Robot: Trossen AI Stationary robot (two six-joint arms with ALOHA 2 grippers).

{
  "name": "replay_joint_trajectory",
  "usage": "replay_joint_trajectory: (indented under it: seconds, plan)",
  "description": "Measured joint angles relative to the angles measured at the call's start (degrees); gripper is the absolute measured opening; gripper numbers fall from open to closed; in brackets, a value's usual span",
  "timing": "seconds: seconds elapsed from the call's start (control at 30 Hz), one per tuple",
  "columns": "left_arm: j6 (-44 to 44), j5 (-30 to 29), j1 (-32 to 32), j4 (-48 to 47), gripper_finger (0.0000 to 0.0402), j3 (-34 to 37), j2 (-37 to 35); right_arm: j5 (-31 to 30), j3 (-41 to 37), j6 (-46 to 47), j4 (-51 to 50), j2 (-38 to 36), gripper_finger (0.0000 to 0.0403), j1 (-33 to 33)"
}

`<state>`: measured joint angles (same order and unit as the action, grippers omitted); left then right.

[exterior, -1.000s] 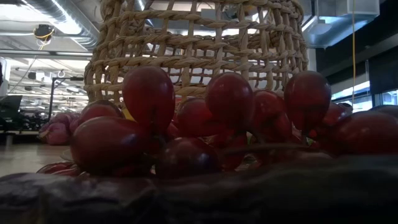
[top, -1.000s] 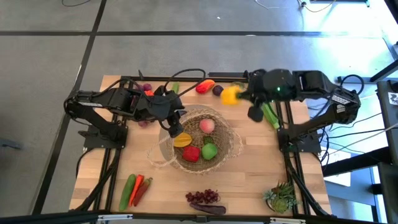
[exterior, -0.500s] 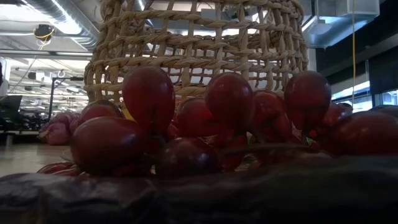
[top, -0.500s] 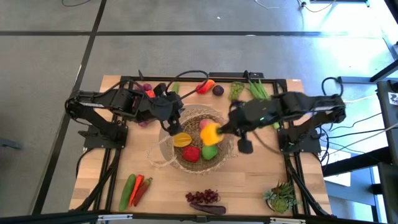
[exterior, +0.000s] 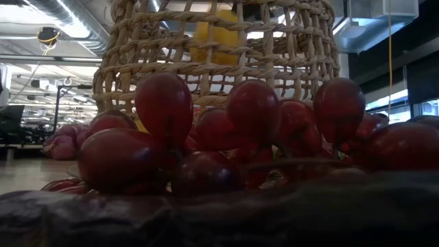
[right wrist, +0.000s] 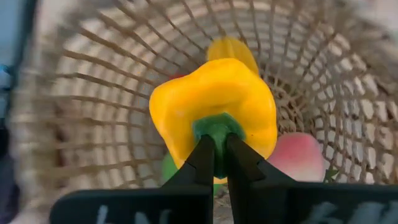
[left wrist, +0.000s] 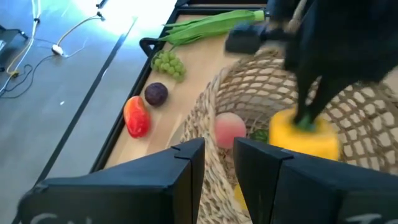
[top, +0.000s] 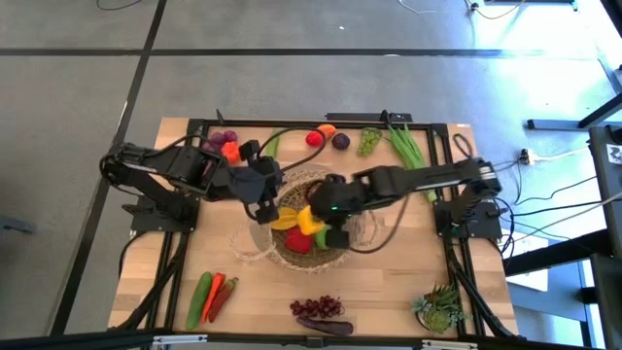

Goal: Build produce basket
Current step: Put the yellow bell pepper into the brown basket

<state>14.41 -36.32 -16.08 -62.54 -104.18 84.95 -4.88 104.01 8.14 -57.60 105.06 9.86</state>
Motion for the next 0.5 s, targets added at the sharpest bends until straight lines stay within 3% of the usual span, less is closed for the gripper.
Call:
replay_joint_trajectory:
  seconds: [0.5]
  plan:
    - [1.9, 0.0, -1.3, 0.2, 0.0075, 0.0, 0.0, -4.2, 0.2, -4.1, -2.5, 11.4, 0.0006, -5.7]
